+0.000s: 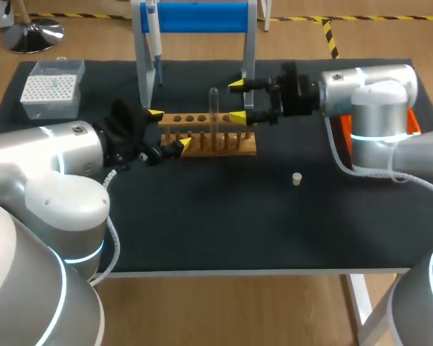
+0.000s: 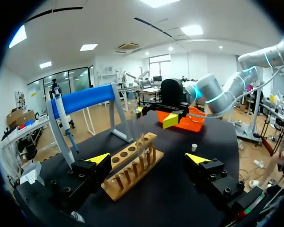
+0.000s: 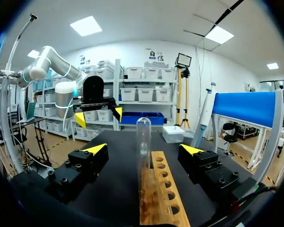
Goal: Invert the test tube, pick up the pipette, mount the tip to pipette, aspirate from beaker and dispense into the tube, eject the tip, return the pipette, and cap with the stopper.
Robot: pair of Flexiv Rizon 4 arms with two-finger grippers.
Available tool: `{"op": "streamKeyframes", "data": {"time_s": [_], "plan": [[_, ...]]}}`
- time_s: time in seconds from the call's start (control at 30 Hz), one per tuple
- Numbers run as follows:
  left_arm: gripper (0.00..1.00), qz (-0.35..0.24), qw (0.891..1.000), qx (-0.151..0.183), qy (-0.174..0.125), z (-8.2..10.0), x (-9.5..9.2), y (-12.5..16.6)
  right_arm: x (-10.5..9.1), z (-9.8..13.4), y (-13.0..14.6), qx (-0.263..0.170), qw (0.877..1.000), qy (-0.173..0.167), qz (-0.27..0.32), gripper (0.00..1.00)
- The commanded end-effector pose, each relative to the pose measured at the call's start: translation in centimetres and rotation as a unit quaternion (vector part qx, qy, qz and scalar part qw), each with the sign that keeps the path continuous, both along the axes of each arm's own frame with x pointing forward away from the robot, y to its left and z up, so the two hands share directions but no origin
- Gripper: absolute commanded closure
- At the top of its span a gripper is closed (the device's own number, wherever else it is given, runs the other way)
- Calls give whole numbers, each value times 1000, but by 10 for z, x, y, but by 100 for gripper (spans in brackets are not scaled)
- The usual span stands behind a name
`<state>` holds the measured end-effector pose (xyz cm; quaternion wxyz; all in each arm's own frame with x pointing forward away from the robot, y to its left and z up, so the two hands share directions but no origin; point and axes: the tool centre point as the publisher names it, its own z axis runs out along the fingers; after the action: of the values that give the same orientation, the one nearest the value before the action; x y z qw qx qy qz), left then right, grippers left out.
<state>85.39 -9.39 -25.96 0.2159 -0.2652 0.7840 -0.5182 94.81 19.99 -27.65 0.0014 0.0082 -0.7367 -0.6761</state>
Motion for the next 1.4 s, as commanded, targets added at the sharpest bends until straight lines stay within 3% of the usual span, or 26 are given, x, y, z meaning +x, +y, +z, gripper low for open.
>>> {"op": "streamKeyframes", "data": {"time_s": [0.03,0.23,0.3,0.33,0.5,1.4], "plan": [[0,-2,1000,-2,-1,-1,0,2,7,-4,10,10,999,5,43,0],[0,-2,1000,-2,-1,-1,0,2,5,-4,18,18,999,13,48,2],[0,-2,1000,-2,-1,-1,0,2,5,-4,19,20,998,14,51,38],[0,-2,1000,-2,-1,-1,0,2,4,-5,21,20,998,14,52,46],[0,-2,1000,-2,-1,-1,0,2,3,-6,25,18,998,13,54,44],[0,-2,1000,-2,-1,-1,0,2,-6,-9,45,24,998,15,62,52]]}}
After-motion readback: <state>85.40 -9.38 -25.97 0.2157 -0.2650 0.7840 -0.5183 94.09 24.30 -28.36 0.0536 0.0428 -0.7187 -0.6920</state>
